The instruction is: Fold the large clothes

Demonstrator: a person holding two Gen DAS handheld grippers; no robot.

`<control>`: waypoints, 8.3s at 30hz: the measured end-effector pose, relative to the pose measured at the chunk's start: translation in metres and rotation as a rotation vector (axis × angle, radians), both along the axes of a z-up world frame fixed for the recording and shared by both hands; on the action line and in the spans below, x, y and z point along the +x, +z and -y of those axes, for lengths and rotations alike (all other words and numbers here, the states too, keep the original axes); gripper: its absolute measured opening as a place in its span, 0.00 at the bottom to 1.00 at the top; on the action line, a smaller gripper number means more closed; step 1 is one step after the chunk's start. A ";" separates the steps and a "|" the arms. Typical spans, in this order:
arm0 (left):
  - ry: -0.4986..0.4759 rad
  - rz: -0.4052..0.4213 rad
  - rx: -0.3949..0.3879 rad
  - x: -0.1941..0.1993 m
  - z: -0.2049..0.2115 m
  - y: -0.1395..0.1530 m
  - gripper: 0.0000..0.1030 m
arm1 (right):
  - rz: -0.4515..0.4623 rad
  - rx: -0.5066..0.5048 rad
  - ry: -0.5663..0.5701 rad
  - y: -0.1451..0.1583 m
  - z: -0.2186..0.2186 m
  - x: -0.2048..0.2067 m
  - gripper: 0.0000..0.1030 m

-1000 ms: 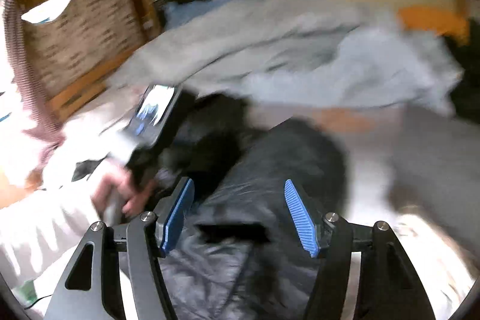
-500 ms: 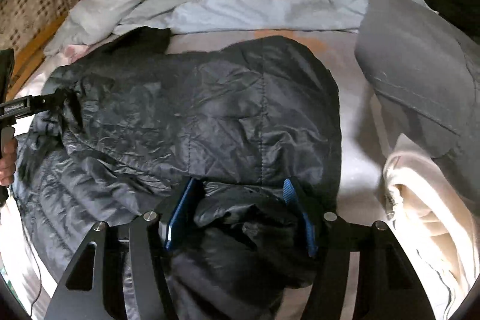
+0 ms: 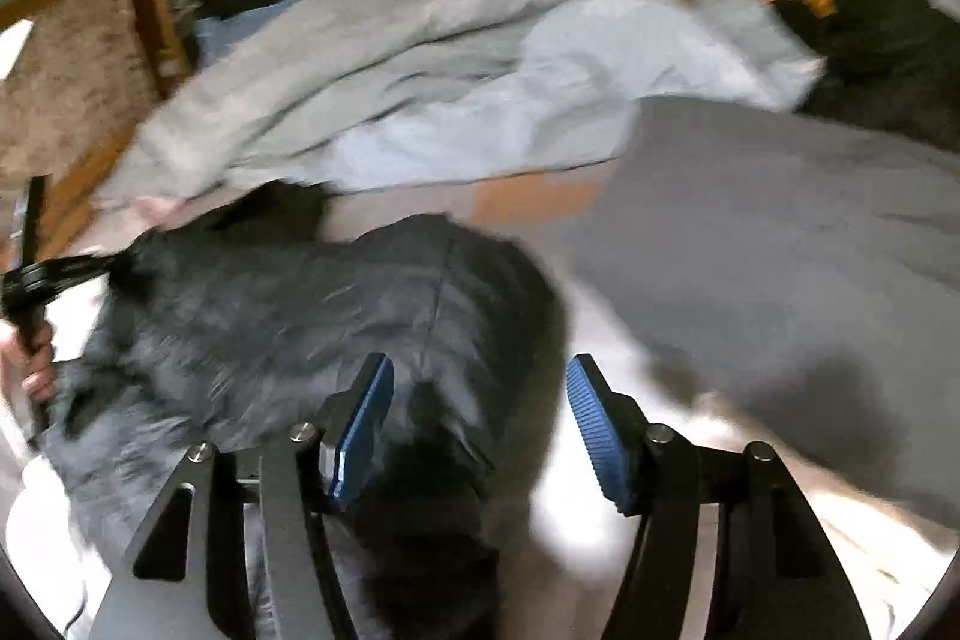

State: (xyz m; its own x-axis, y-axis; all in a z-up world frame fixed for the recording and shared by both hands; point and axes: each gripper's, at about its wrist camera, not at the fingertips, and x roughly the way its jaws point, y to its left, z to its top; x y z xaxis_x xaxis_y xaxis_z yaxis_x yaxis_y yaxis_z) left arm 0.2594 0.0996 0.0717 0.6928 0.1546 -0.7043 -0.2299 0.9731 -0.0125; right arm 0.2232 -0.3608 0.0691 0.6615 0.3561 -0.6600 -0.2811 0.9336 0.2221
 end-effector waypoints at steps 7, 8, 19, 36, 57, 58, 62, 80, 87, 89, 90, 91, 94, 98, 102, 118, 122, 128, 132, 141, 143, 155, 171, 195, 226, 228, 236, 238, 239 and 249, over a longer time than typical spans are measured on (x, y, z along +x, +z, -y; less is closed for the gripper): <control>0.109 -0.025 0.056 -0.004 -0.054 -0.016 0.02 | -0.115 -0.065 0.204 -0.023 -0.045 0.002 0.17; 0.112 -0.030 0.056 -0.006 -0.054 -0.022 0.02 | -0.147 -0.126 0.193 -0.031 -0.051 0.007 0.17; 0.026 0.047 0.068 -0.010 -0.042 -0.037 0.05 | -0.031 -0.070 0.007 -0.004 -0.003 0.008 0.17; 0.066 0.236 -0.039 -0.077 -0.131 0.006 0.68 | -0.218 -0.159 0.079 -0.060 -0.059 0.011 0.17; -0.215 -0.192 0.115 0.141 0.013 0.007 0.81 | 0.065 -0.308 -0.142 0.007 -0.049 -0.009 0.31; -0.236 -0.202 0.149 0.152 0.025 0.002 0.81 | 0.041 -0.273 -0.139 0.005 -0.043 -0.007 0.47; -0.365 -0.213 0.223 0.187 0.061 -0.020 0.81 | 0.061 -0.284 -0.178 0.000 -0.033 -0.004 0.55; -0.231 0.116 0.201 0.104 -0.063 0.092 0.03 | 0.117 -0.290 -0.160 0.024 -0.052 -0.035 0.55; -0.130 0.316 0.303 -0.016 -0.111 0.205 0.03 | 0.137 -0.280 -0.152 0.044 -0.066 -0.073 0.56; -0.157 0.357 0.270 -0.043 -0.109 0.219 0.03 | 0.124 -0.240 -0.156 0.047 -0.067 -0.079 0.58; -0.189 0.375 0.252 -0.056 -0.104 0.223 0.03 | 0.118 -0.212 -0.155 0.049 -0.066 -0.082 0.58; -0.224 0.395 0.242 -0.068 -0.095 0.224 0.03 | 0.115 -0.191 -0.152 0.050 -0.065 -0.083 0.58; -0.349 0.411 0.193 -0.089 -0.060 0.216 0.03 | 0.117 -0.147 -0.163 0.054 -0.063 -0.090 0.58; -0.391 0.360 0.122 -0.091 -0.010 0.177 0.03 | 0.123 -0.126 -0.175 0.054 -0.057 -0.094 0.64; -0.424 0.308 0.024 -0.107 0.031 0.097 0.03 | 0.011 -0.136 -0.062 0.029 -0.059 -0.083 0.70; -0.455 0.160 -0.079 -0.140 0.043 -0.064 0.06 | 0.001 0.090 0.127 0.005 -0.095 -0.069 0.70; -0.487 0.202 -0.104 -0.147 0.034 -0.079 0.09 | -0.084 0.083 0.166 -0.008 -0.140 -0.048 0.70; -0.426 0.237 -0.184 -0.145 0.016 -0.076 0.28 | -0.074 -0.064 0.179 -0.022 -0.203 -0.033 0.70; -0.403 0.246 -0.199 -0.146 0.011 -0.076 0.29 | -0.141 -0.136 0.166 -0.036 -0.226 -0.022 0.65; -0.379 0.288 -0.212 -0.151 0.006 -0.074 0.56 | 0.062 -0.195 0.039 -0.002 -0.221 -0.025 0.05; -0.378 0.292 -0.220 -0.151 0.005 -0.073 0.62 | 0.128 -0.251 -0.020 0.017 -0.212 -0.023 0.05; -0.310 0.331 -0.121 -0.155 -0.003 -0.022 0.64 | 0.048 -0.277 -0.175 0.008 -0.129 0.011 0.06; -0.060 -0.202 -0.077 0.012 -0.069 -0.086 0.25 | -0.232 -0.215 -0.111 -0.053 -0.121 0.046 0.21; -0.202 0.439 -0.018 -0.205 -0.015 -0.001 0.62 | 0.149 -0.100 -0.252 0.018 -0.069 -0.112 0.79; -0.144 0.664 0.018 -0.293 0.057 -0.034 1.00 | 0.509 -0.170 -0.356 0.017 -0.044 -0.231 0.95; -0.118 0.653 0.023 -0.289 0.058 -0.043 1.00 | 0.580 -0.112 -0.326 0.023 -0.045 -0.244 0.95; -0.178 0.525 0.018 -0.282 0.046 -0.065 1.00 | 0.533 -0.123 -0.292 0.012 -0.048 -0.246 0.95; -0.192 0.483 0.022 -0.283 0.043 -0.075 1.00 | 0.482 -0.120 -0.279 0.001 -0.046 -0.240 0.95; -0.205 0.469 -0.006 -0.284 0.041 -0.080 1.00 | 0.462 -0.123 -0.269 -0.003 -0.046 -0.238 0.95; -0.307 0.386 0.082 -0.287 0.045 -0.091 1.00 | 0.346 -0.291 0.045 -0.043 -0.121 -0.239 0.95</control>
State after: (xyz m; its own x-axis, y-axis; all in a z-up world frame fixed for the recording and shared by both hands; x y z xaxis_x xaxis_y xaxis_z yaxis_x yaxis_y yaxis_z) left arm -0.0276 0.0545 -0.0194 0.9228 -0.0533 -0.3815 0.0740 0.9965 0.0396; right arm -0.0155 -0.2397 0.0264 0.8488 0.2215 -0.4800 -0.3339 0.9286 -0.1620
